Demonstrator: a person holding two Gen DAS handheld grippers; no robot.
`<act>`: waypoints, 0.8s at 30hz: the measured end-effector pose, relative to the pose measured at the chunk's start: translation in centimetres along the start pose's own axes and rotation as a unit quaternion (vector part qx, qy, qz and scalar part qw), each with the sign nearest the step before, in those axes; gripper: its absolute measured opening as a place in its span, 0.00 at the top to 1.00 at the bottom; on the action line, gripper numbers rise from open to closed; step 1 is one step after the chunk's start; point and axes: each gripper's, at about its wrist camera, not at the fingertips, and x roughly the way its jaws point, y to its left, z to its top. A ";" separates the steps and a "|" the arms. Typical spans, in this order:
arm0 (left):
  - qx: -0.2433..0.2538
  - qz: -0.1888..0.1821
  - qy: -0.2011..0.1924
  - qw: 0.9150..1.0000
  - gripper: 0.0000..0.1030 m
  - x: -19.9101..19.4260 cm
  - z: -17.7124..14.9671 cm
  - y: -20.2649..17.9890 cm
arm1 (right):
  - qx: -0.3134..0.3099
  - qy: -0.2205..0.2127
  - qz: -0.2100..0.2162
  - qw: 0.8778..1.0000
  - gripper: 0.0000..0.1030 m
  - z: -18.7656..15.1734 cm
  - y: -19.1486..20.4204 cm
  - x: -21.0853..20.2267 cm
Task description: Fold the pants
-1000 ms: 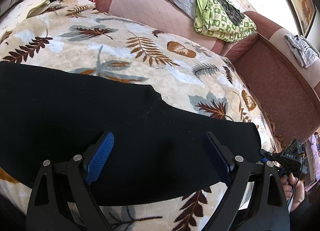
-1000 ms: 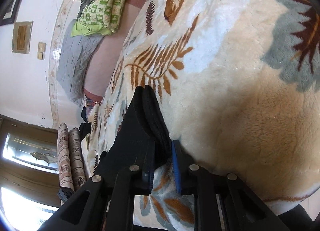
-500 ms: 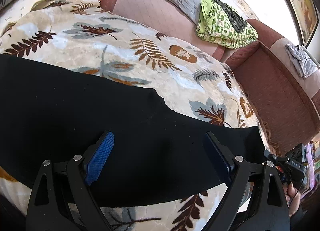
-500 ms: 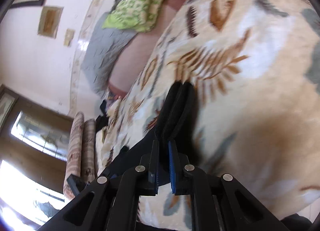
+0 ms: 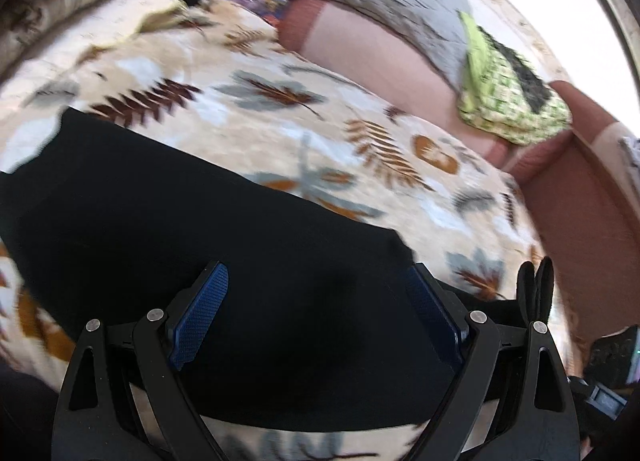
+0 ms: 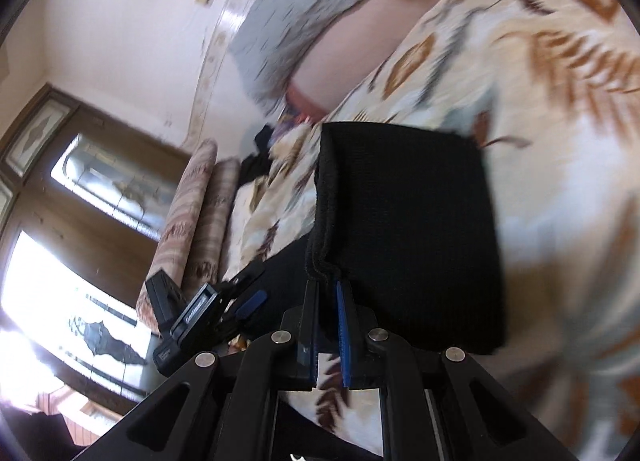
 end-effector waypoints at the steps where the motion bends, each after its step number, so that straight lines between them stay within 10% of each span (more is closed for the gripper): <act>1: 0.002 0.012 -0.005 1.000 0.12 0.0 0.1 0.1 | -0.001 0.007 0.005 1.000 0.93 -0.1 0.4 1.1; 10: -0.045 0.083 -0.035 0.995 0.12 -1.0 0.7 3.1 | -0.023 0.057 0.024 0.998 0.93 -1.0 5.3 9.6; 24: -0.051 0.074 -0.039 0.995 0.12 -1.3 1.0 3.3 | -0.054 0.106 -0.022 0.993 0.93 -2.5 5.8 13.9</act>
